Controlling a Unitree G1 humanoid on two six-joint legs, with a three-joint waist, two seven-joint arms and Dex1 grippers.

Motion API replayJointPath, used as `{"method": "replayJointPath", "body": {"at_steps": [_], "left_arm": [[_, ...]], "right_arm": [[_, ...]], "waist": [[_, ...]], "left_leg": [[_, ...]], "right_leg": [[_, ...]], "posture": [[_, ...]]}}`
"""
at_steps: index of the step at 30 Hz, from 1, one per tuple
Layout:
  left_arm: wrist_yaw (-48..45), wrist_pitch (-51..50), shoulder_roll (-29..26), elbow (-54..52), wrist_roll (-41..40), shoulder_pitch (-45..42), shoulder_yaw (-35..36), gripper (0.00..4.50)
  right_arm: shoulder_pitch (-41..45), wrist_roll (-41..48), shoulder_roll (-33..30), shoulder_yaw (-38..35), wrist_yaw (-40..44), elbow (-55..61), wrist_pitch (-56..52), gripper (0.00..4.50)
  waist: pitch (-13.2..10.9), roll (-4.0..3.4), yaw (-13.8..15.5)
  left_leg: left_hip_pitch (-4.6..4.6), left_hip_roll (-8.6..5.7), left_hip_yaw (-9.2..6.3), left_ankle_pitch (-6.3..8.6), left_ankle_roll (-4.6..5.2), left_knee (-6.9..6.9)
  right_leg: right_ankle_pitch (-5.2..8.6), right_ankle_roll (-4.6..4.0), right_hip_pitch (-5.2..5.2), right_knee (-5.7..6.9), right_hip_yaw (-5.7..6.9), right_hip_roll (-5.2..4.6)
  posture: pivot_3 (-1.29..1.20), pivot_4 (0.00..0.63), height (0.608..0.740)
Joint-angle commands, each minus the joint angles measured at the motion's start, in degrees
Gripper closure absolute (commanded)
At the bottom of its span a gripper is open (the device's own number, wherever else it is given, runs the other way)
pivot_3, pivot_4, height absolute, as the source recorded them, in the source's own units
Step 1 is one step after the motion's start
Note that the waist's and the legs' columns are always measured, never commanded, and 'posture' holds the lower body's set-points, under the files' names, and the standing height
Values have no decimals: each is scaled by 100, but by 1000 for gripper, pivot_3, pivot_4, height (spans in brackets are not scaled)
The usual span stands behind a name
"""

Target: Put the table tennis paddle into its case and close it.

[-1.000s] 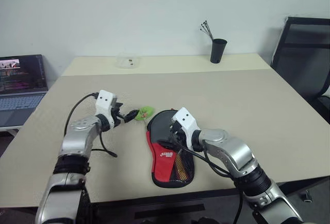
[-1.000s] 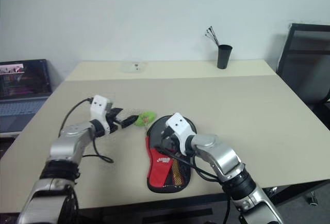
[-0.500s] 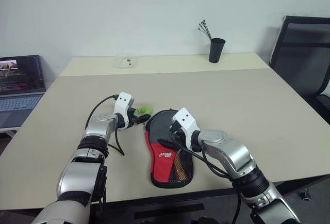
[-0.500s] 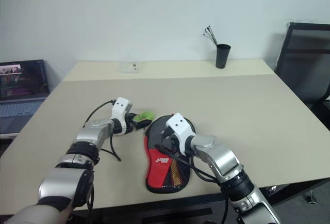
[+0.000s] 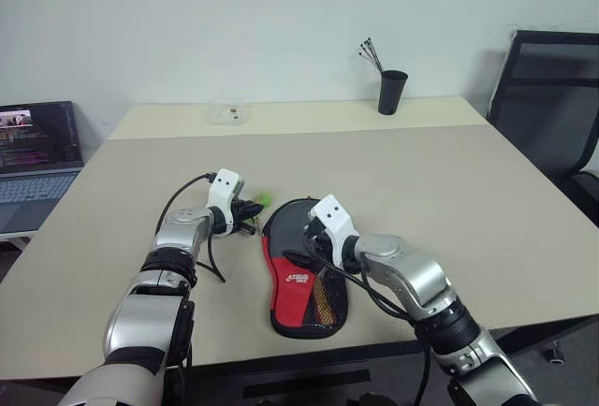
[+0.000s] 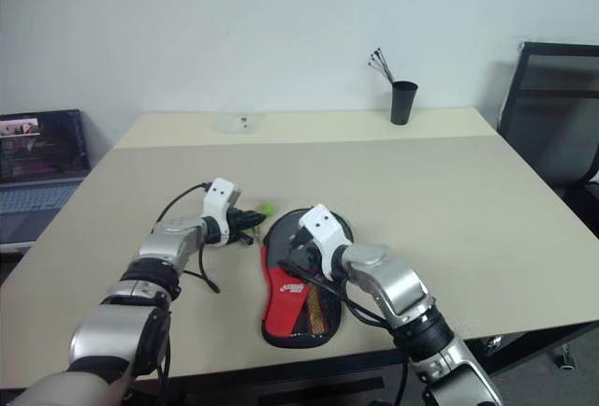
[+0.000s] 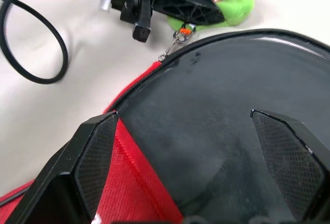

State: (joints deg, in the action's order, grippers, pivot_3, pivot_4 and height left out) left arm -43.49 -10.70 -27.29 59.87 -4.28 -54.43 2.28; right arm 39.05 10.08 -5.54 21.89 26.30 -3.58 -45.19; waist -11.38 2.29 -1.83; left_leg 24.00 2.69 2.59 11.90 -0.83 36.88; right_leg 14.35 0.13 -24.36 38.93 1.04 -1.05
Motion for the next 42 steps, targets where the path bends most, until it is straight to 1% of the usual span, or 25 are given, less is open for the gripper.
{"method": "replayJointPath", "body": {"at_steps": [1,5,9,14,18,22,30,35,42], "left_arm": [[-65,-47,-87,-287,-4,66,30,4393],[-176,-45,-90,-451,109,104,-103,4393],[-127,218,-94,-285,329,-20,-260,4393],[615,1160,14,734,973,-669,-615,4393],[1248,1639,326,1332,1434,-1306,-883,4393],[1648,1942,629,1606,1841,-1668,-1126,4393],[2111,2582,1291,1796,2835,-2088,-1864,4393],[2426,2864,1751,1842,3240,-2328,-2168,4393],[2755,3206,2268,1871,3709,-2694,-2483,4393]], "right_arm": [[159,-173,124,49,64,-410,366,0],[61,-370,120,111,85,-685,455,0],[-120,-458,76,122,123,-606,391,0],[-336,-561,16,125,142,-590,375,0],[-491,-604,5,139,148,-620,383,0],[-644,-643,47,132,107,-650,336,0],[-1195,-681,80,237,-17,-286,84,0],[-1528,-713,99,358,-54,85,-112,0],[-1705,-744,184,481,-136,299,-258,0]], "waist": [[0,0,0],[1,1,1],[4,5,3],[16,24,14],[26,40,22],[29,44,19],[37,49,20],[41,53,41],[41,54,85]], "left_leg": [[0,0,1,0,0,-1],[1,-1,7,0,0,-2],[-2,-2,7,0,-1,-1],[-10,-2,10,0,0,1],[-11,-2,20,0,-1,4],[-10,-4,29,1,-1,2],[-12,-5,42,1,-2,0],[-12,-7,43,2,-3,0],[-10,-11,41,2,-3,1]], "right_leg": [[0,0,0,0,-2,0],[0,0,0,-2,-5,0],[0,0,1,0,-6,0],[0,0,11,0,0,0],[0,1,14,-1,1,-1],[0,1,14,-5,-2,-2],[0,2,15,-6,-4,-2],[1,3,16,-7,-5,-4],[2,4,18,-12,-2,-7]], "posture": [[0,150,740],[0,150,740],[0,150,740],[0,150,740],[0,150,740],[0,150,740],[0,150,740],[0,150,740],[0,150,740]]}}
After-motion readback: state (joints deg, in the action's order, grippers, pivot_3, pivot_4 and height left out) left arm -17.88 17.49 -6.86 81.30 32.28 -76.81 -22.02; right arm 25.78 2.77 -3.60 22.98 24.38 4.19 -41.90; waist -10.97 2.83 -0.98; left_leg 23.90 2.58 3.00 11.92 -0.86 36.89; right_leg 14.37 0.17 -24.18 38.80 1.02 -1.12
